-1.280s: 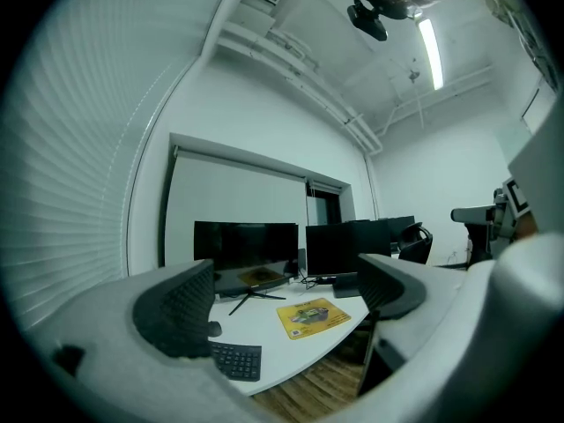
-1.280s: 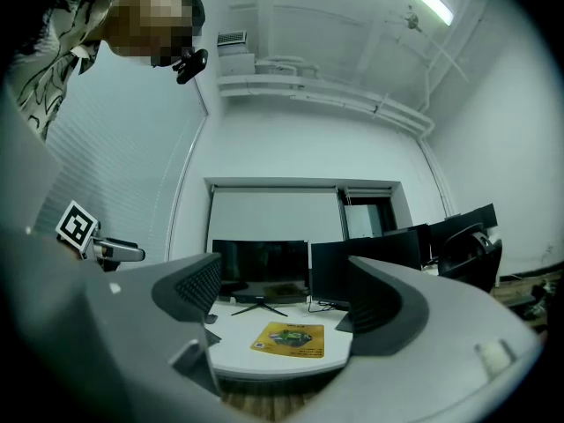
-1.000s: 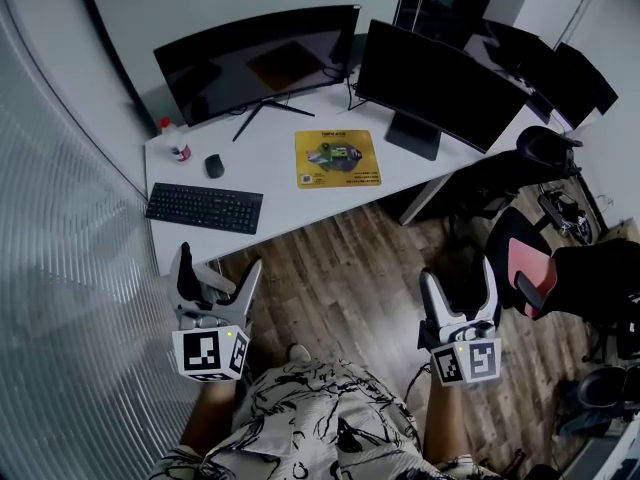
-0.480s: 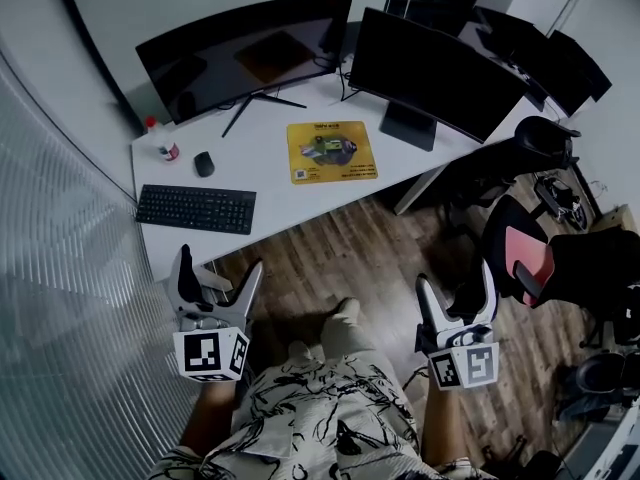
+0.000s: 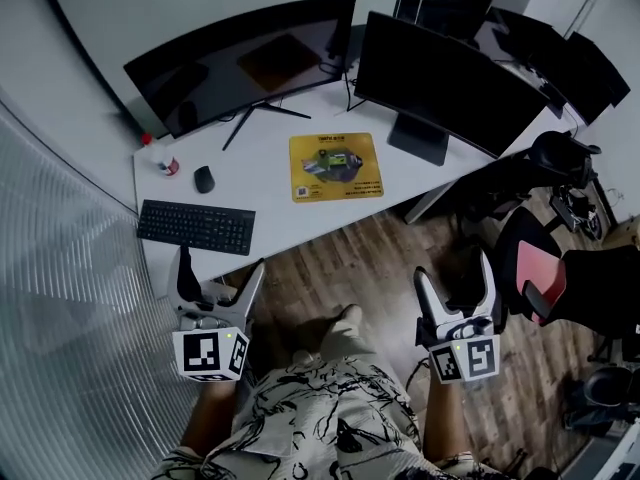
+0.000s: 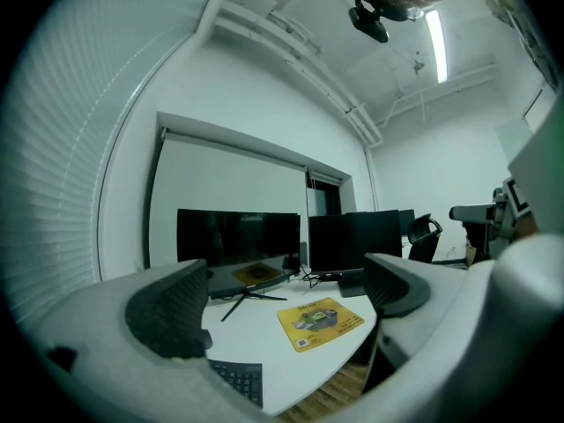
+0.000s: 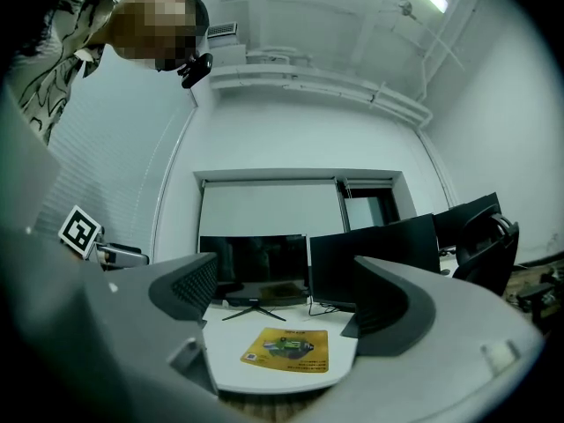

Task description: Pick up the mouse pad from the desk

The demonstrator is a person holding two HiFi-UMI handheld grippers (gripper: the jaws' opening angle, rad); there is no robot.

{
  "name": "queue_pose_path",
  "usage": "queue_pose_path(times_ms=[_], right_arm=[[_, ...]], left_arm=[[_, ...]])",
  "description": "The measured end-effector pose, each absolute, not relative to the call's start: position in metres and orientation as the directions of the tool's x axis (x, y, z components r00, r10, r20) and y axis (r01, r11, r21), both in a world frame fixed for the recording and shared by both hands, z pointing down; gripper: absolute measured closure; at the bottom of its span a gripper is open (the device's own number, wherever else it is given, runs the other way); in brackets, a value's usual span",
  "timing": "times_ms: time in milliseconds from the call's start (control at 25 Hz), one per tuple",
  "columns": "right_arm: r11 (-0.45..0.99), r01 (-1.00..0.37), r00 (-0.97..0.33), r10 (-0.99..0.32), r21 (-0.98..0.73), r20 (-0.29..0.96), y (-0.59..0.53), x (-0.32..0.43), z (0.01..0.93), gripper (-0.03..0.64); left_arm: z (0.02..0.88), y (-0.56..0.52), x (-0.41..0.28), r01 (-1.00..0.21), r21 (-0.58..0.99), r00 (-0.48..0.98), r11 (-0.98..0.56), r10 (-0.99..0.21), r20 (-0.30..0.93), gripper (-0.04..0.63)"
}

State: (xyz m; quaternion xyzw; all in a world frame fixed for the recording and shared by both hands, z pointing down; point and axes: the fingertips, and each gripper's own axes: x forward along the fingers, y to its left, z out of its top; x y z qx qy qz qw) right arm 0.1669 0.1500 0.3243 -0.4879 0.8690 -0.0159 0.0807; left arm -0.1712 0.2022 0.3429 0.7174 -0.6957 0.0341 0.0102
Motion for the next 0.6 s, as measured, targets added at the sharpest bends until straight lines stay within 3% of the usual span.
queue_pose_path(times_ms=[600], right_arm=[[0.576,-0.809,-0.567,-0.817,-0.117,-0.100,0.028,0.184,0.336,0.146]], left_arm=[[0.351,0.096,-0.139,-0.999,-0.033,-0.002,-0.001,-0.996,0.089,0.050]])
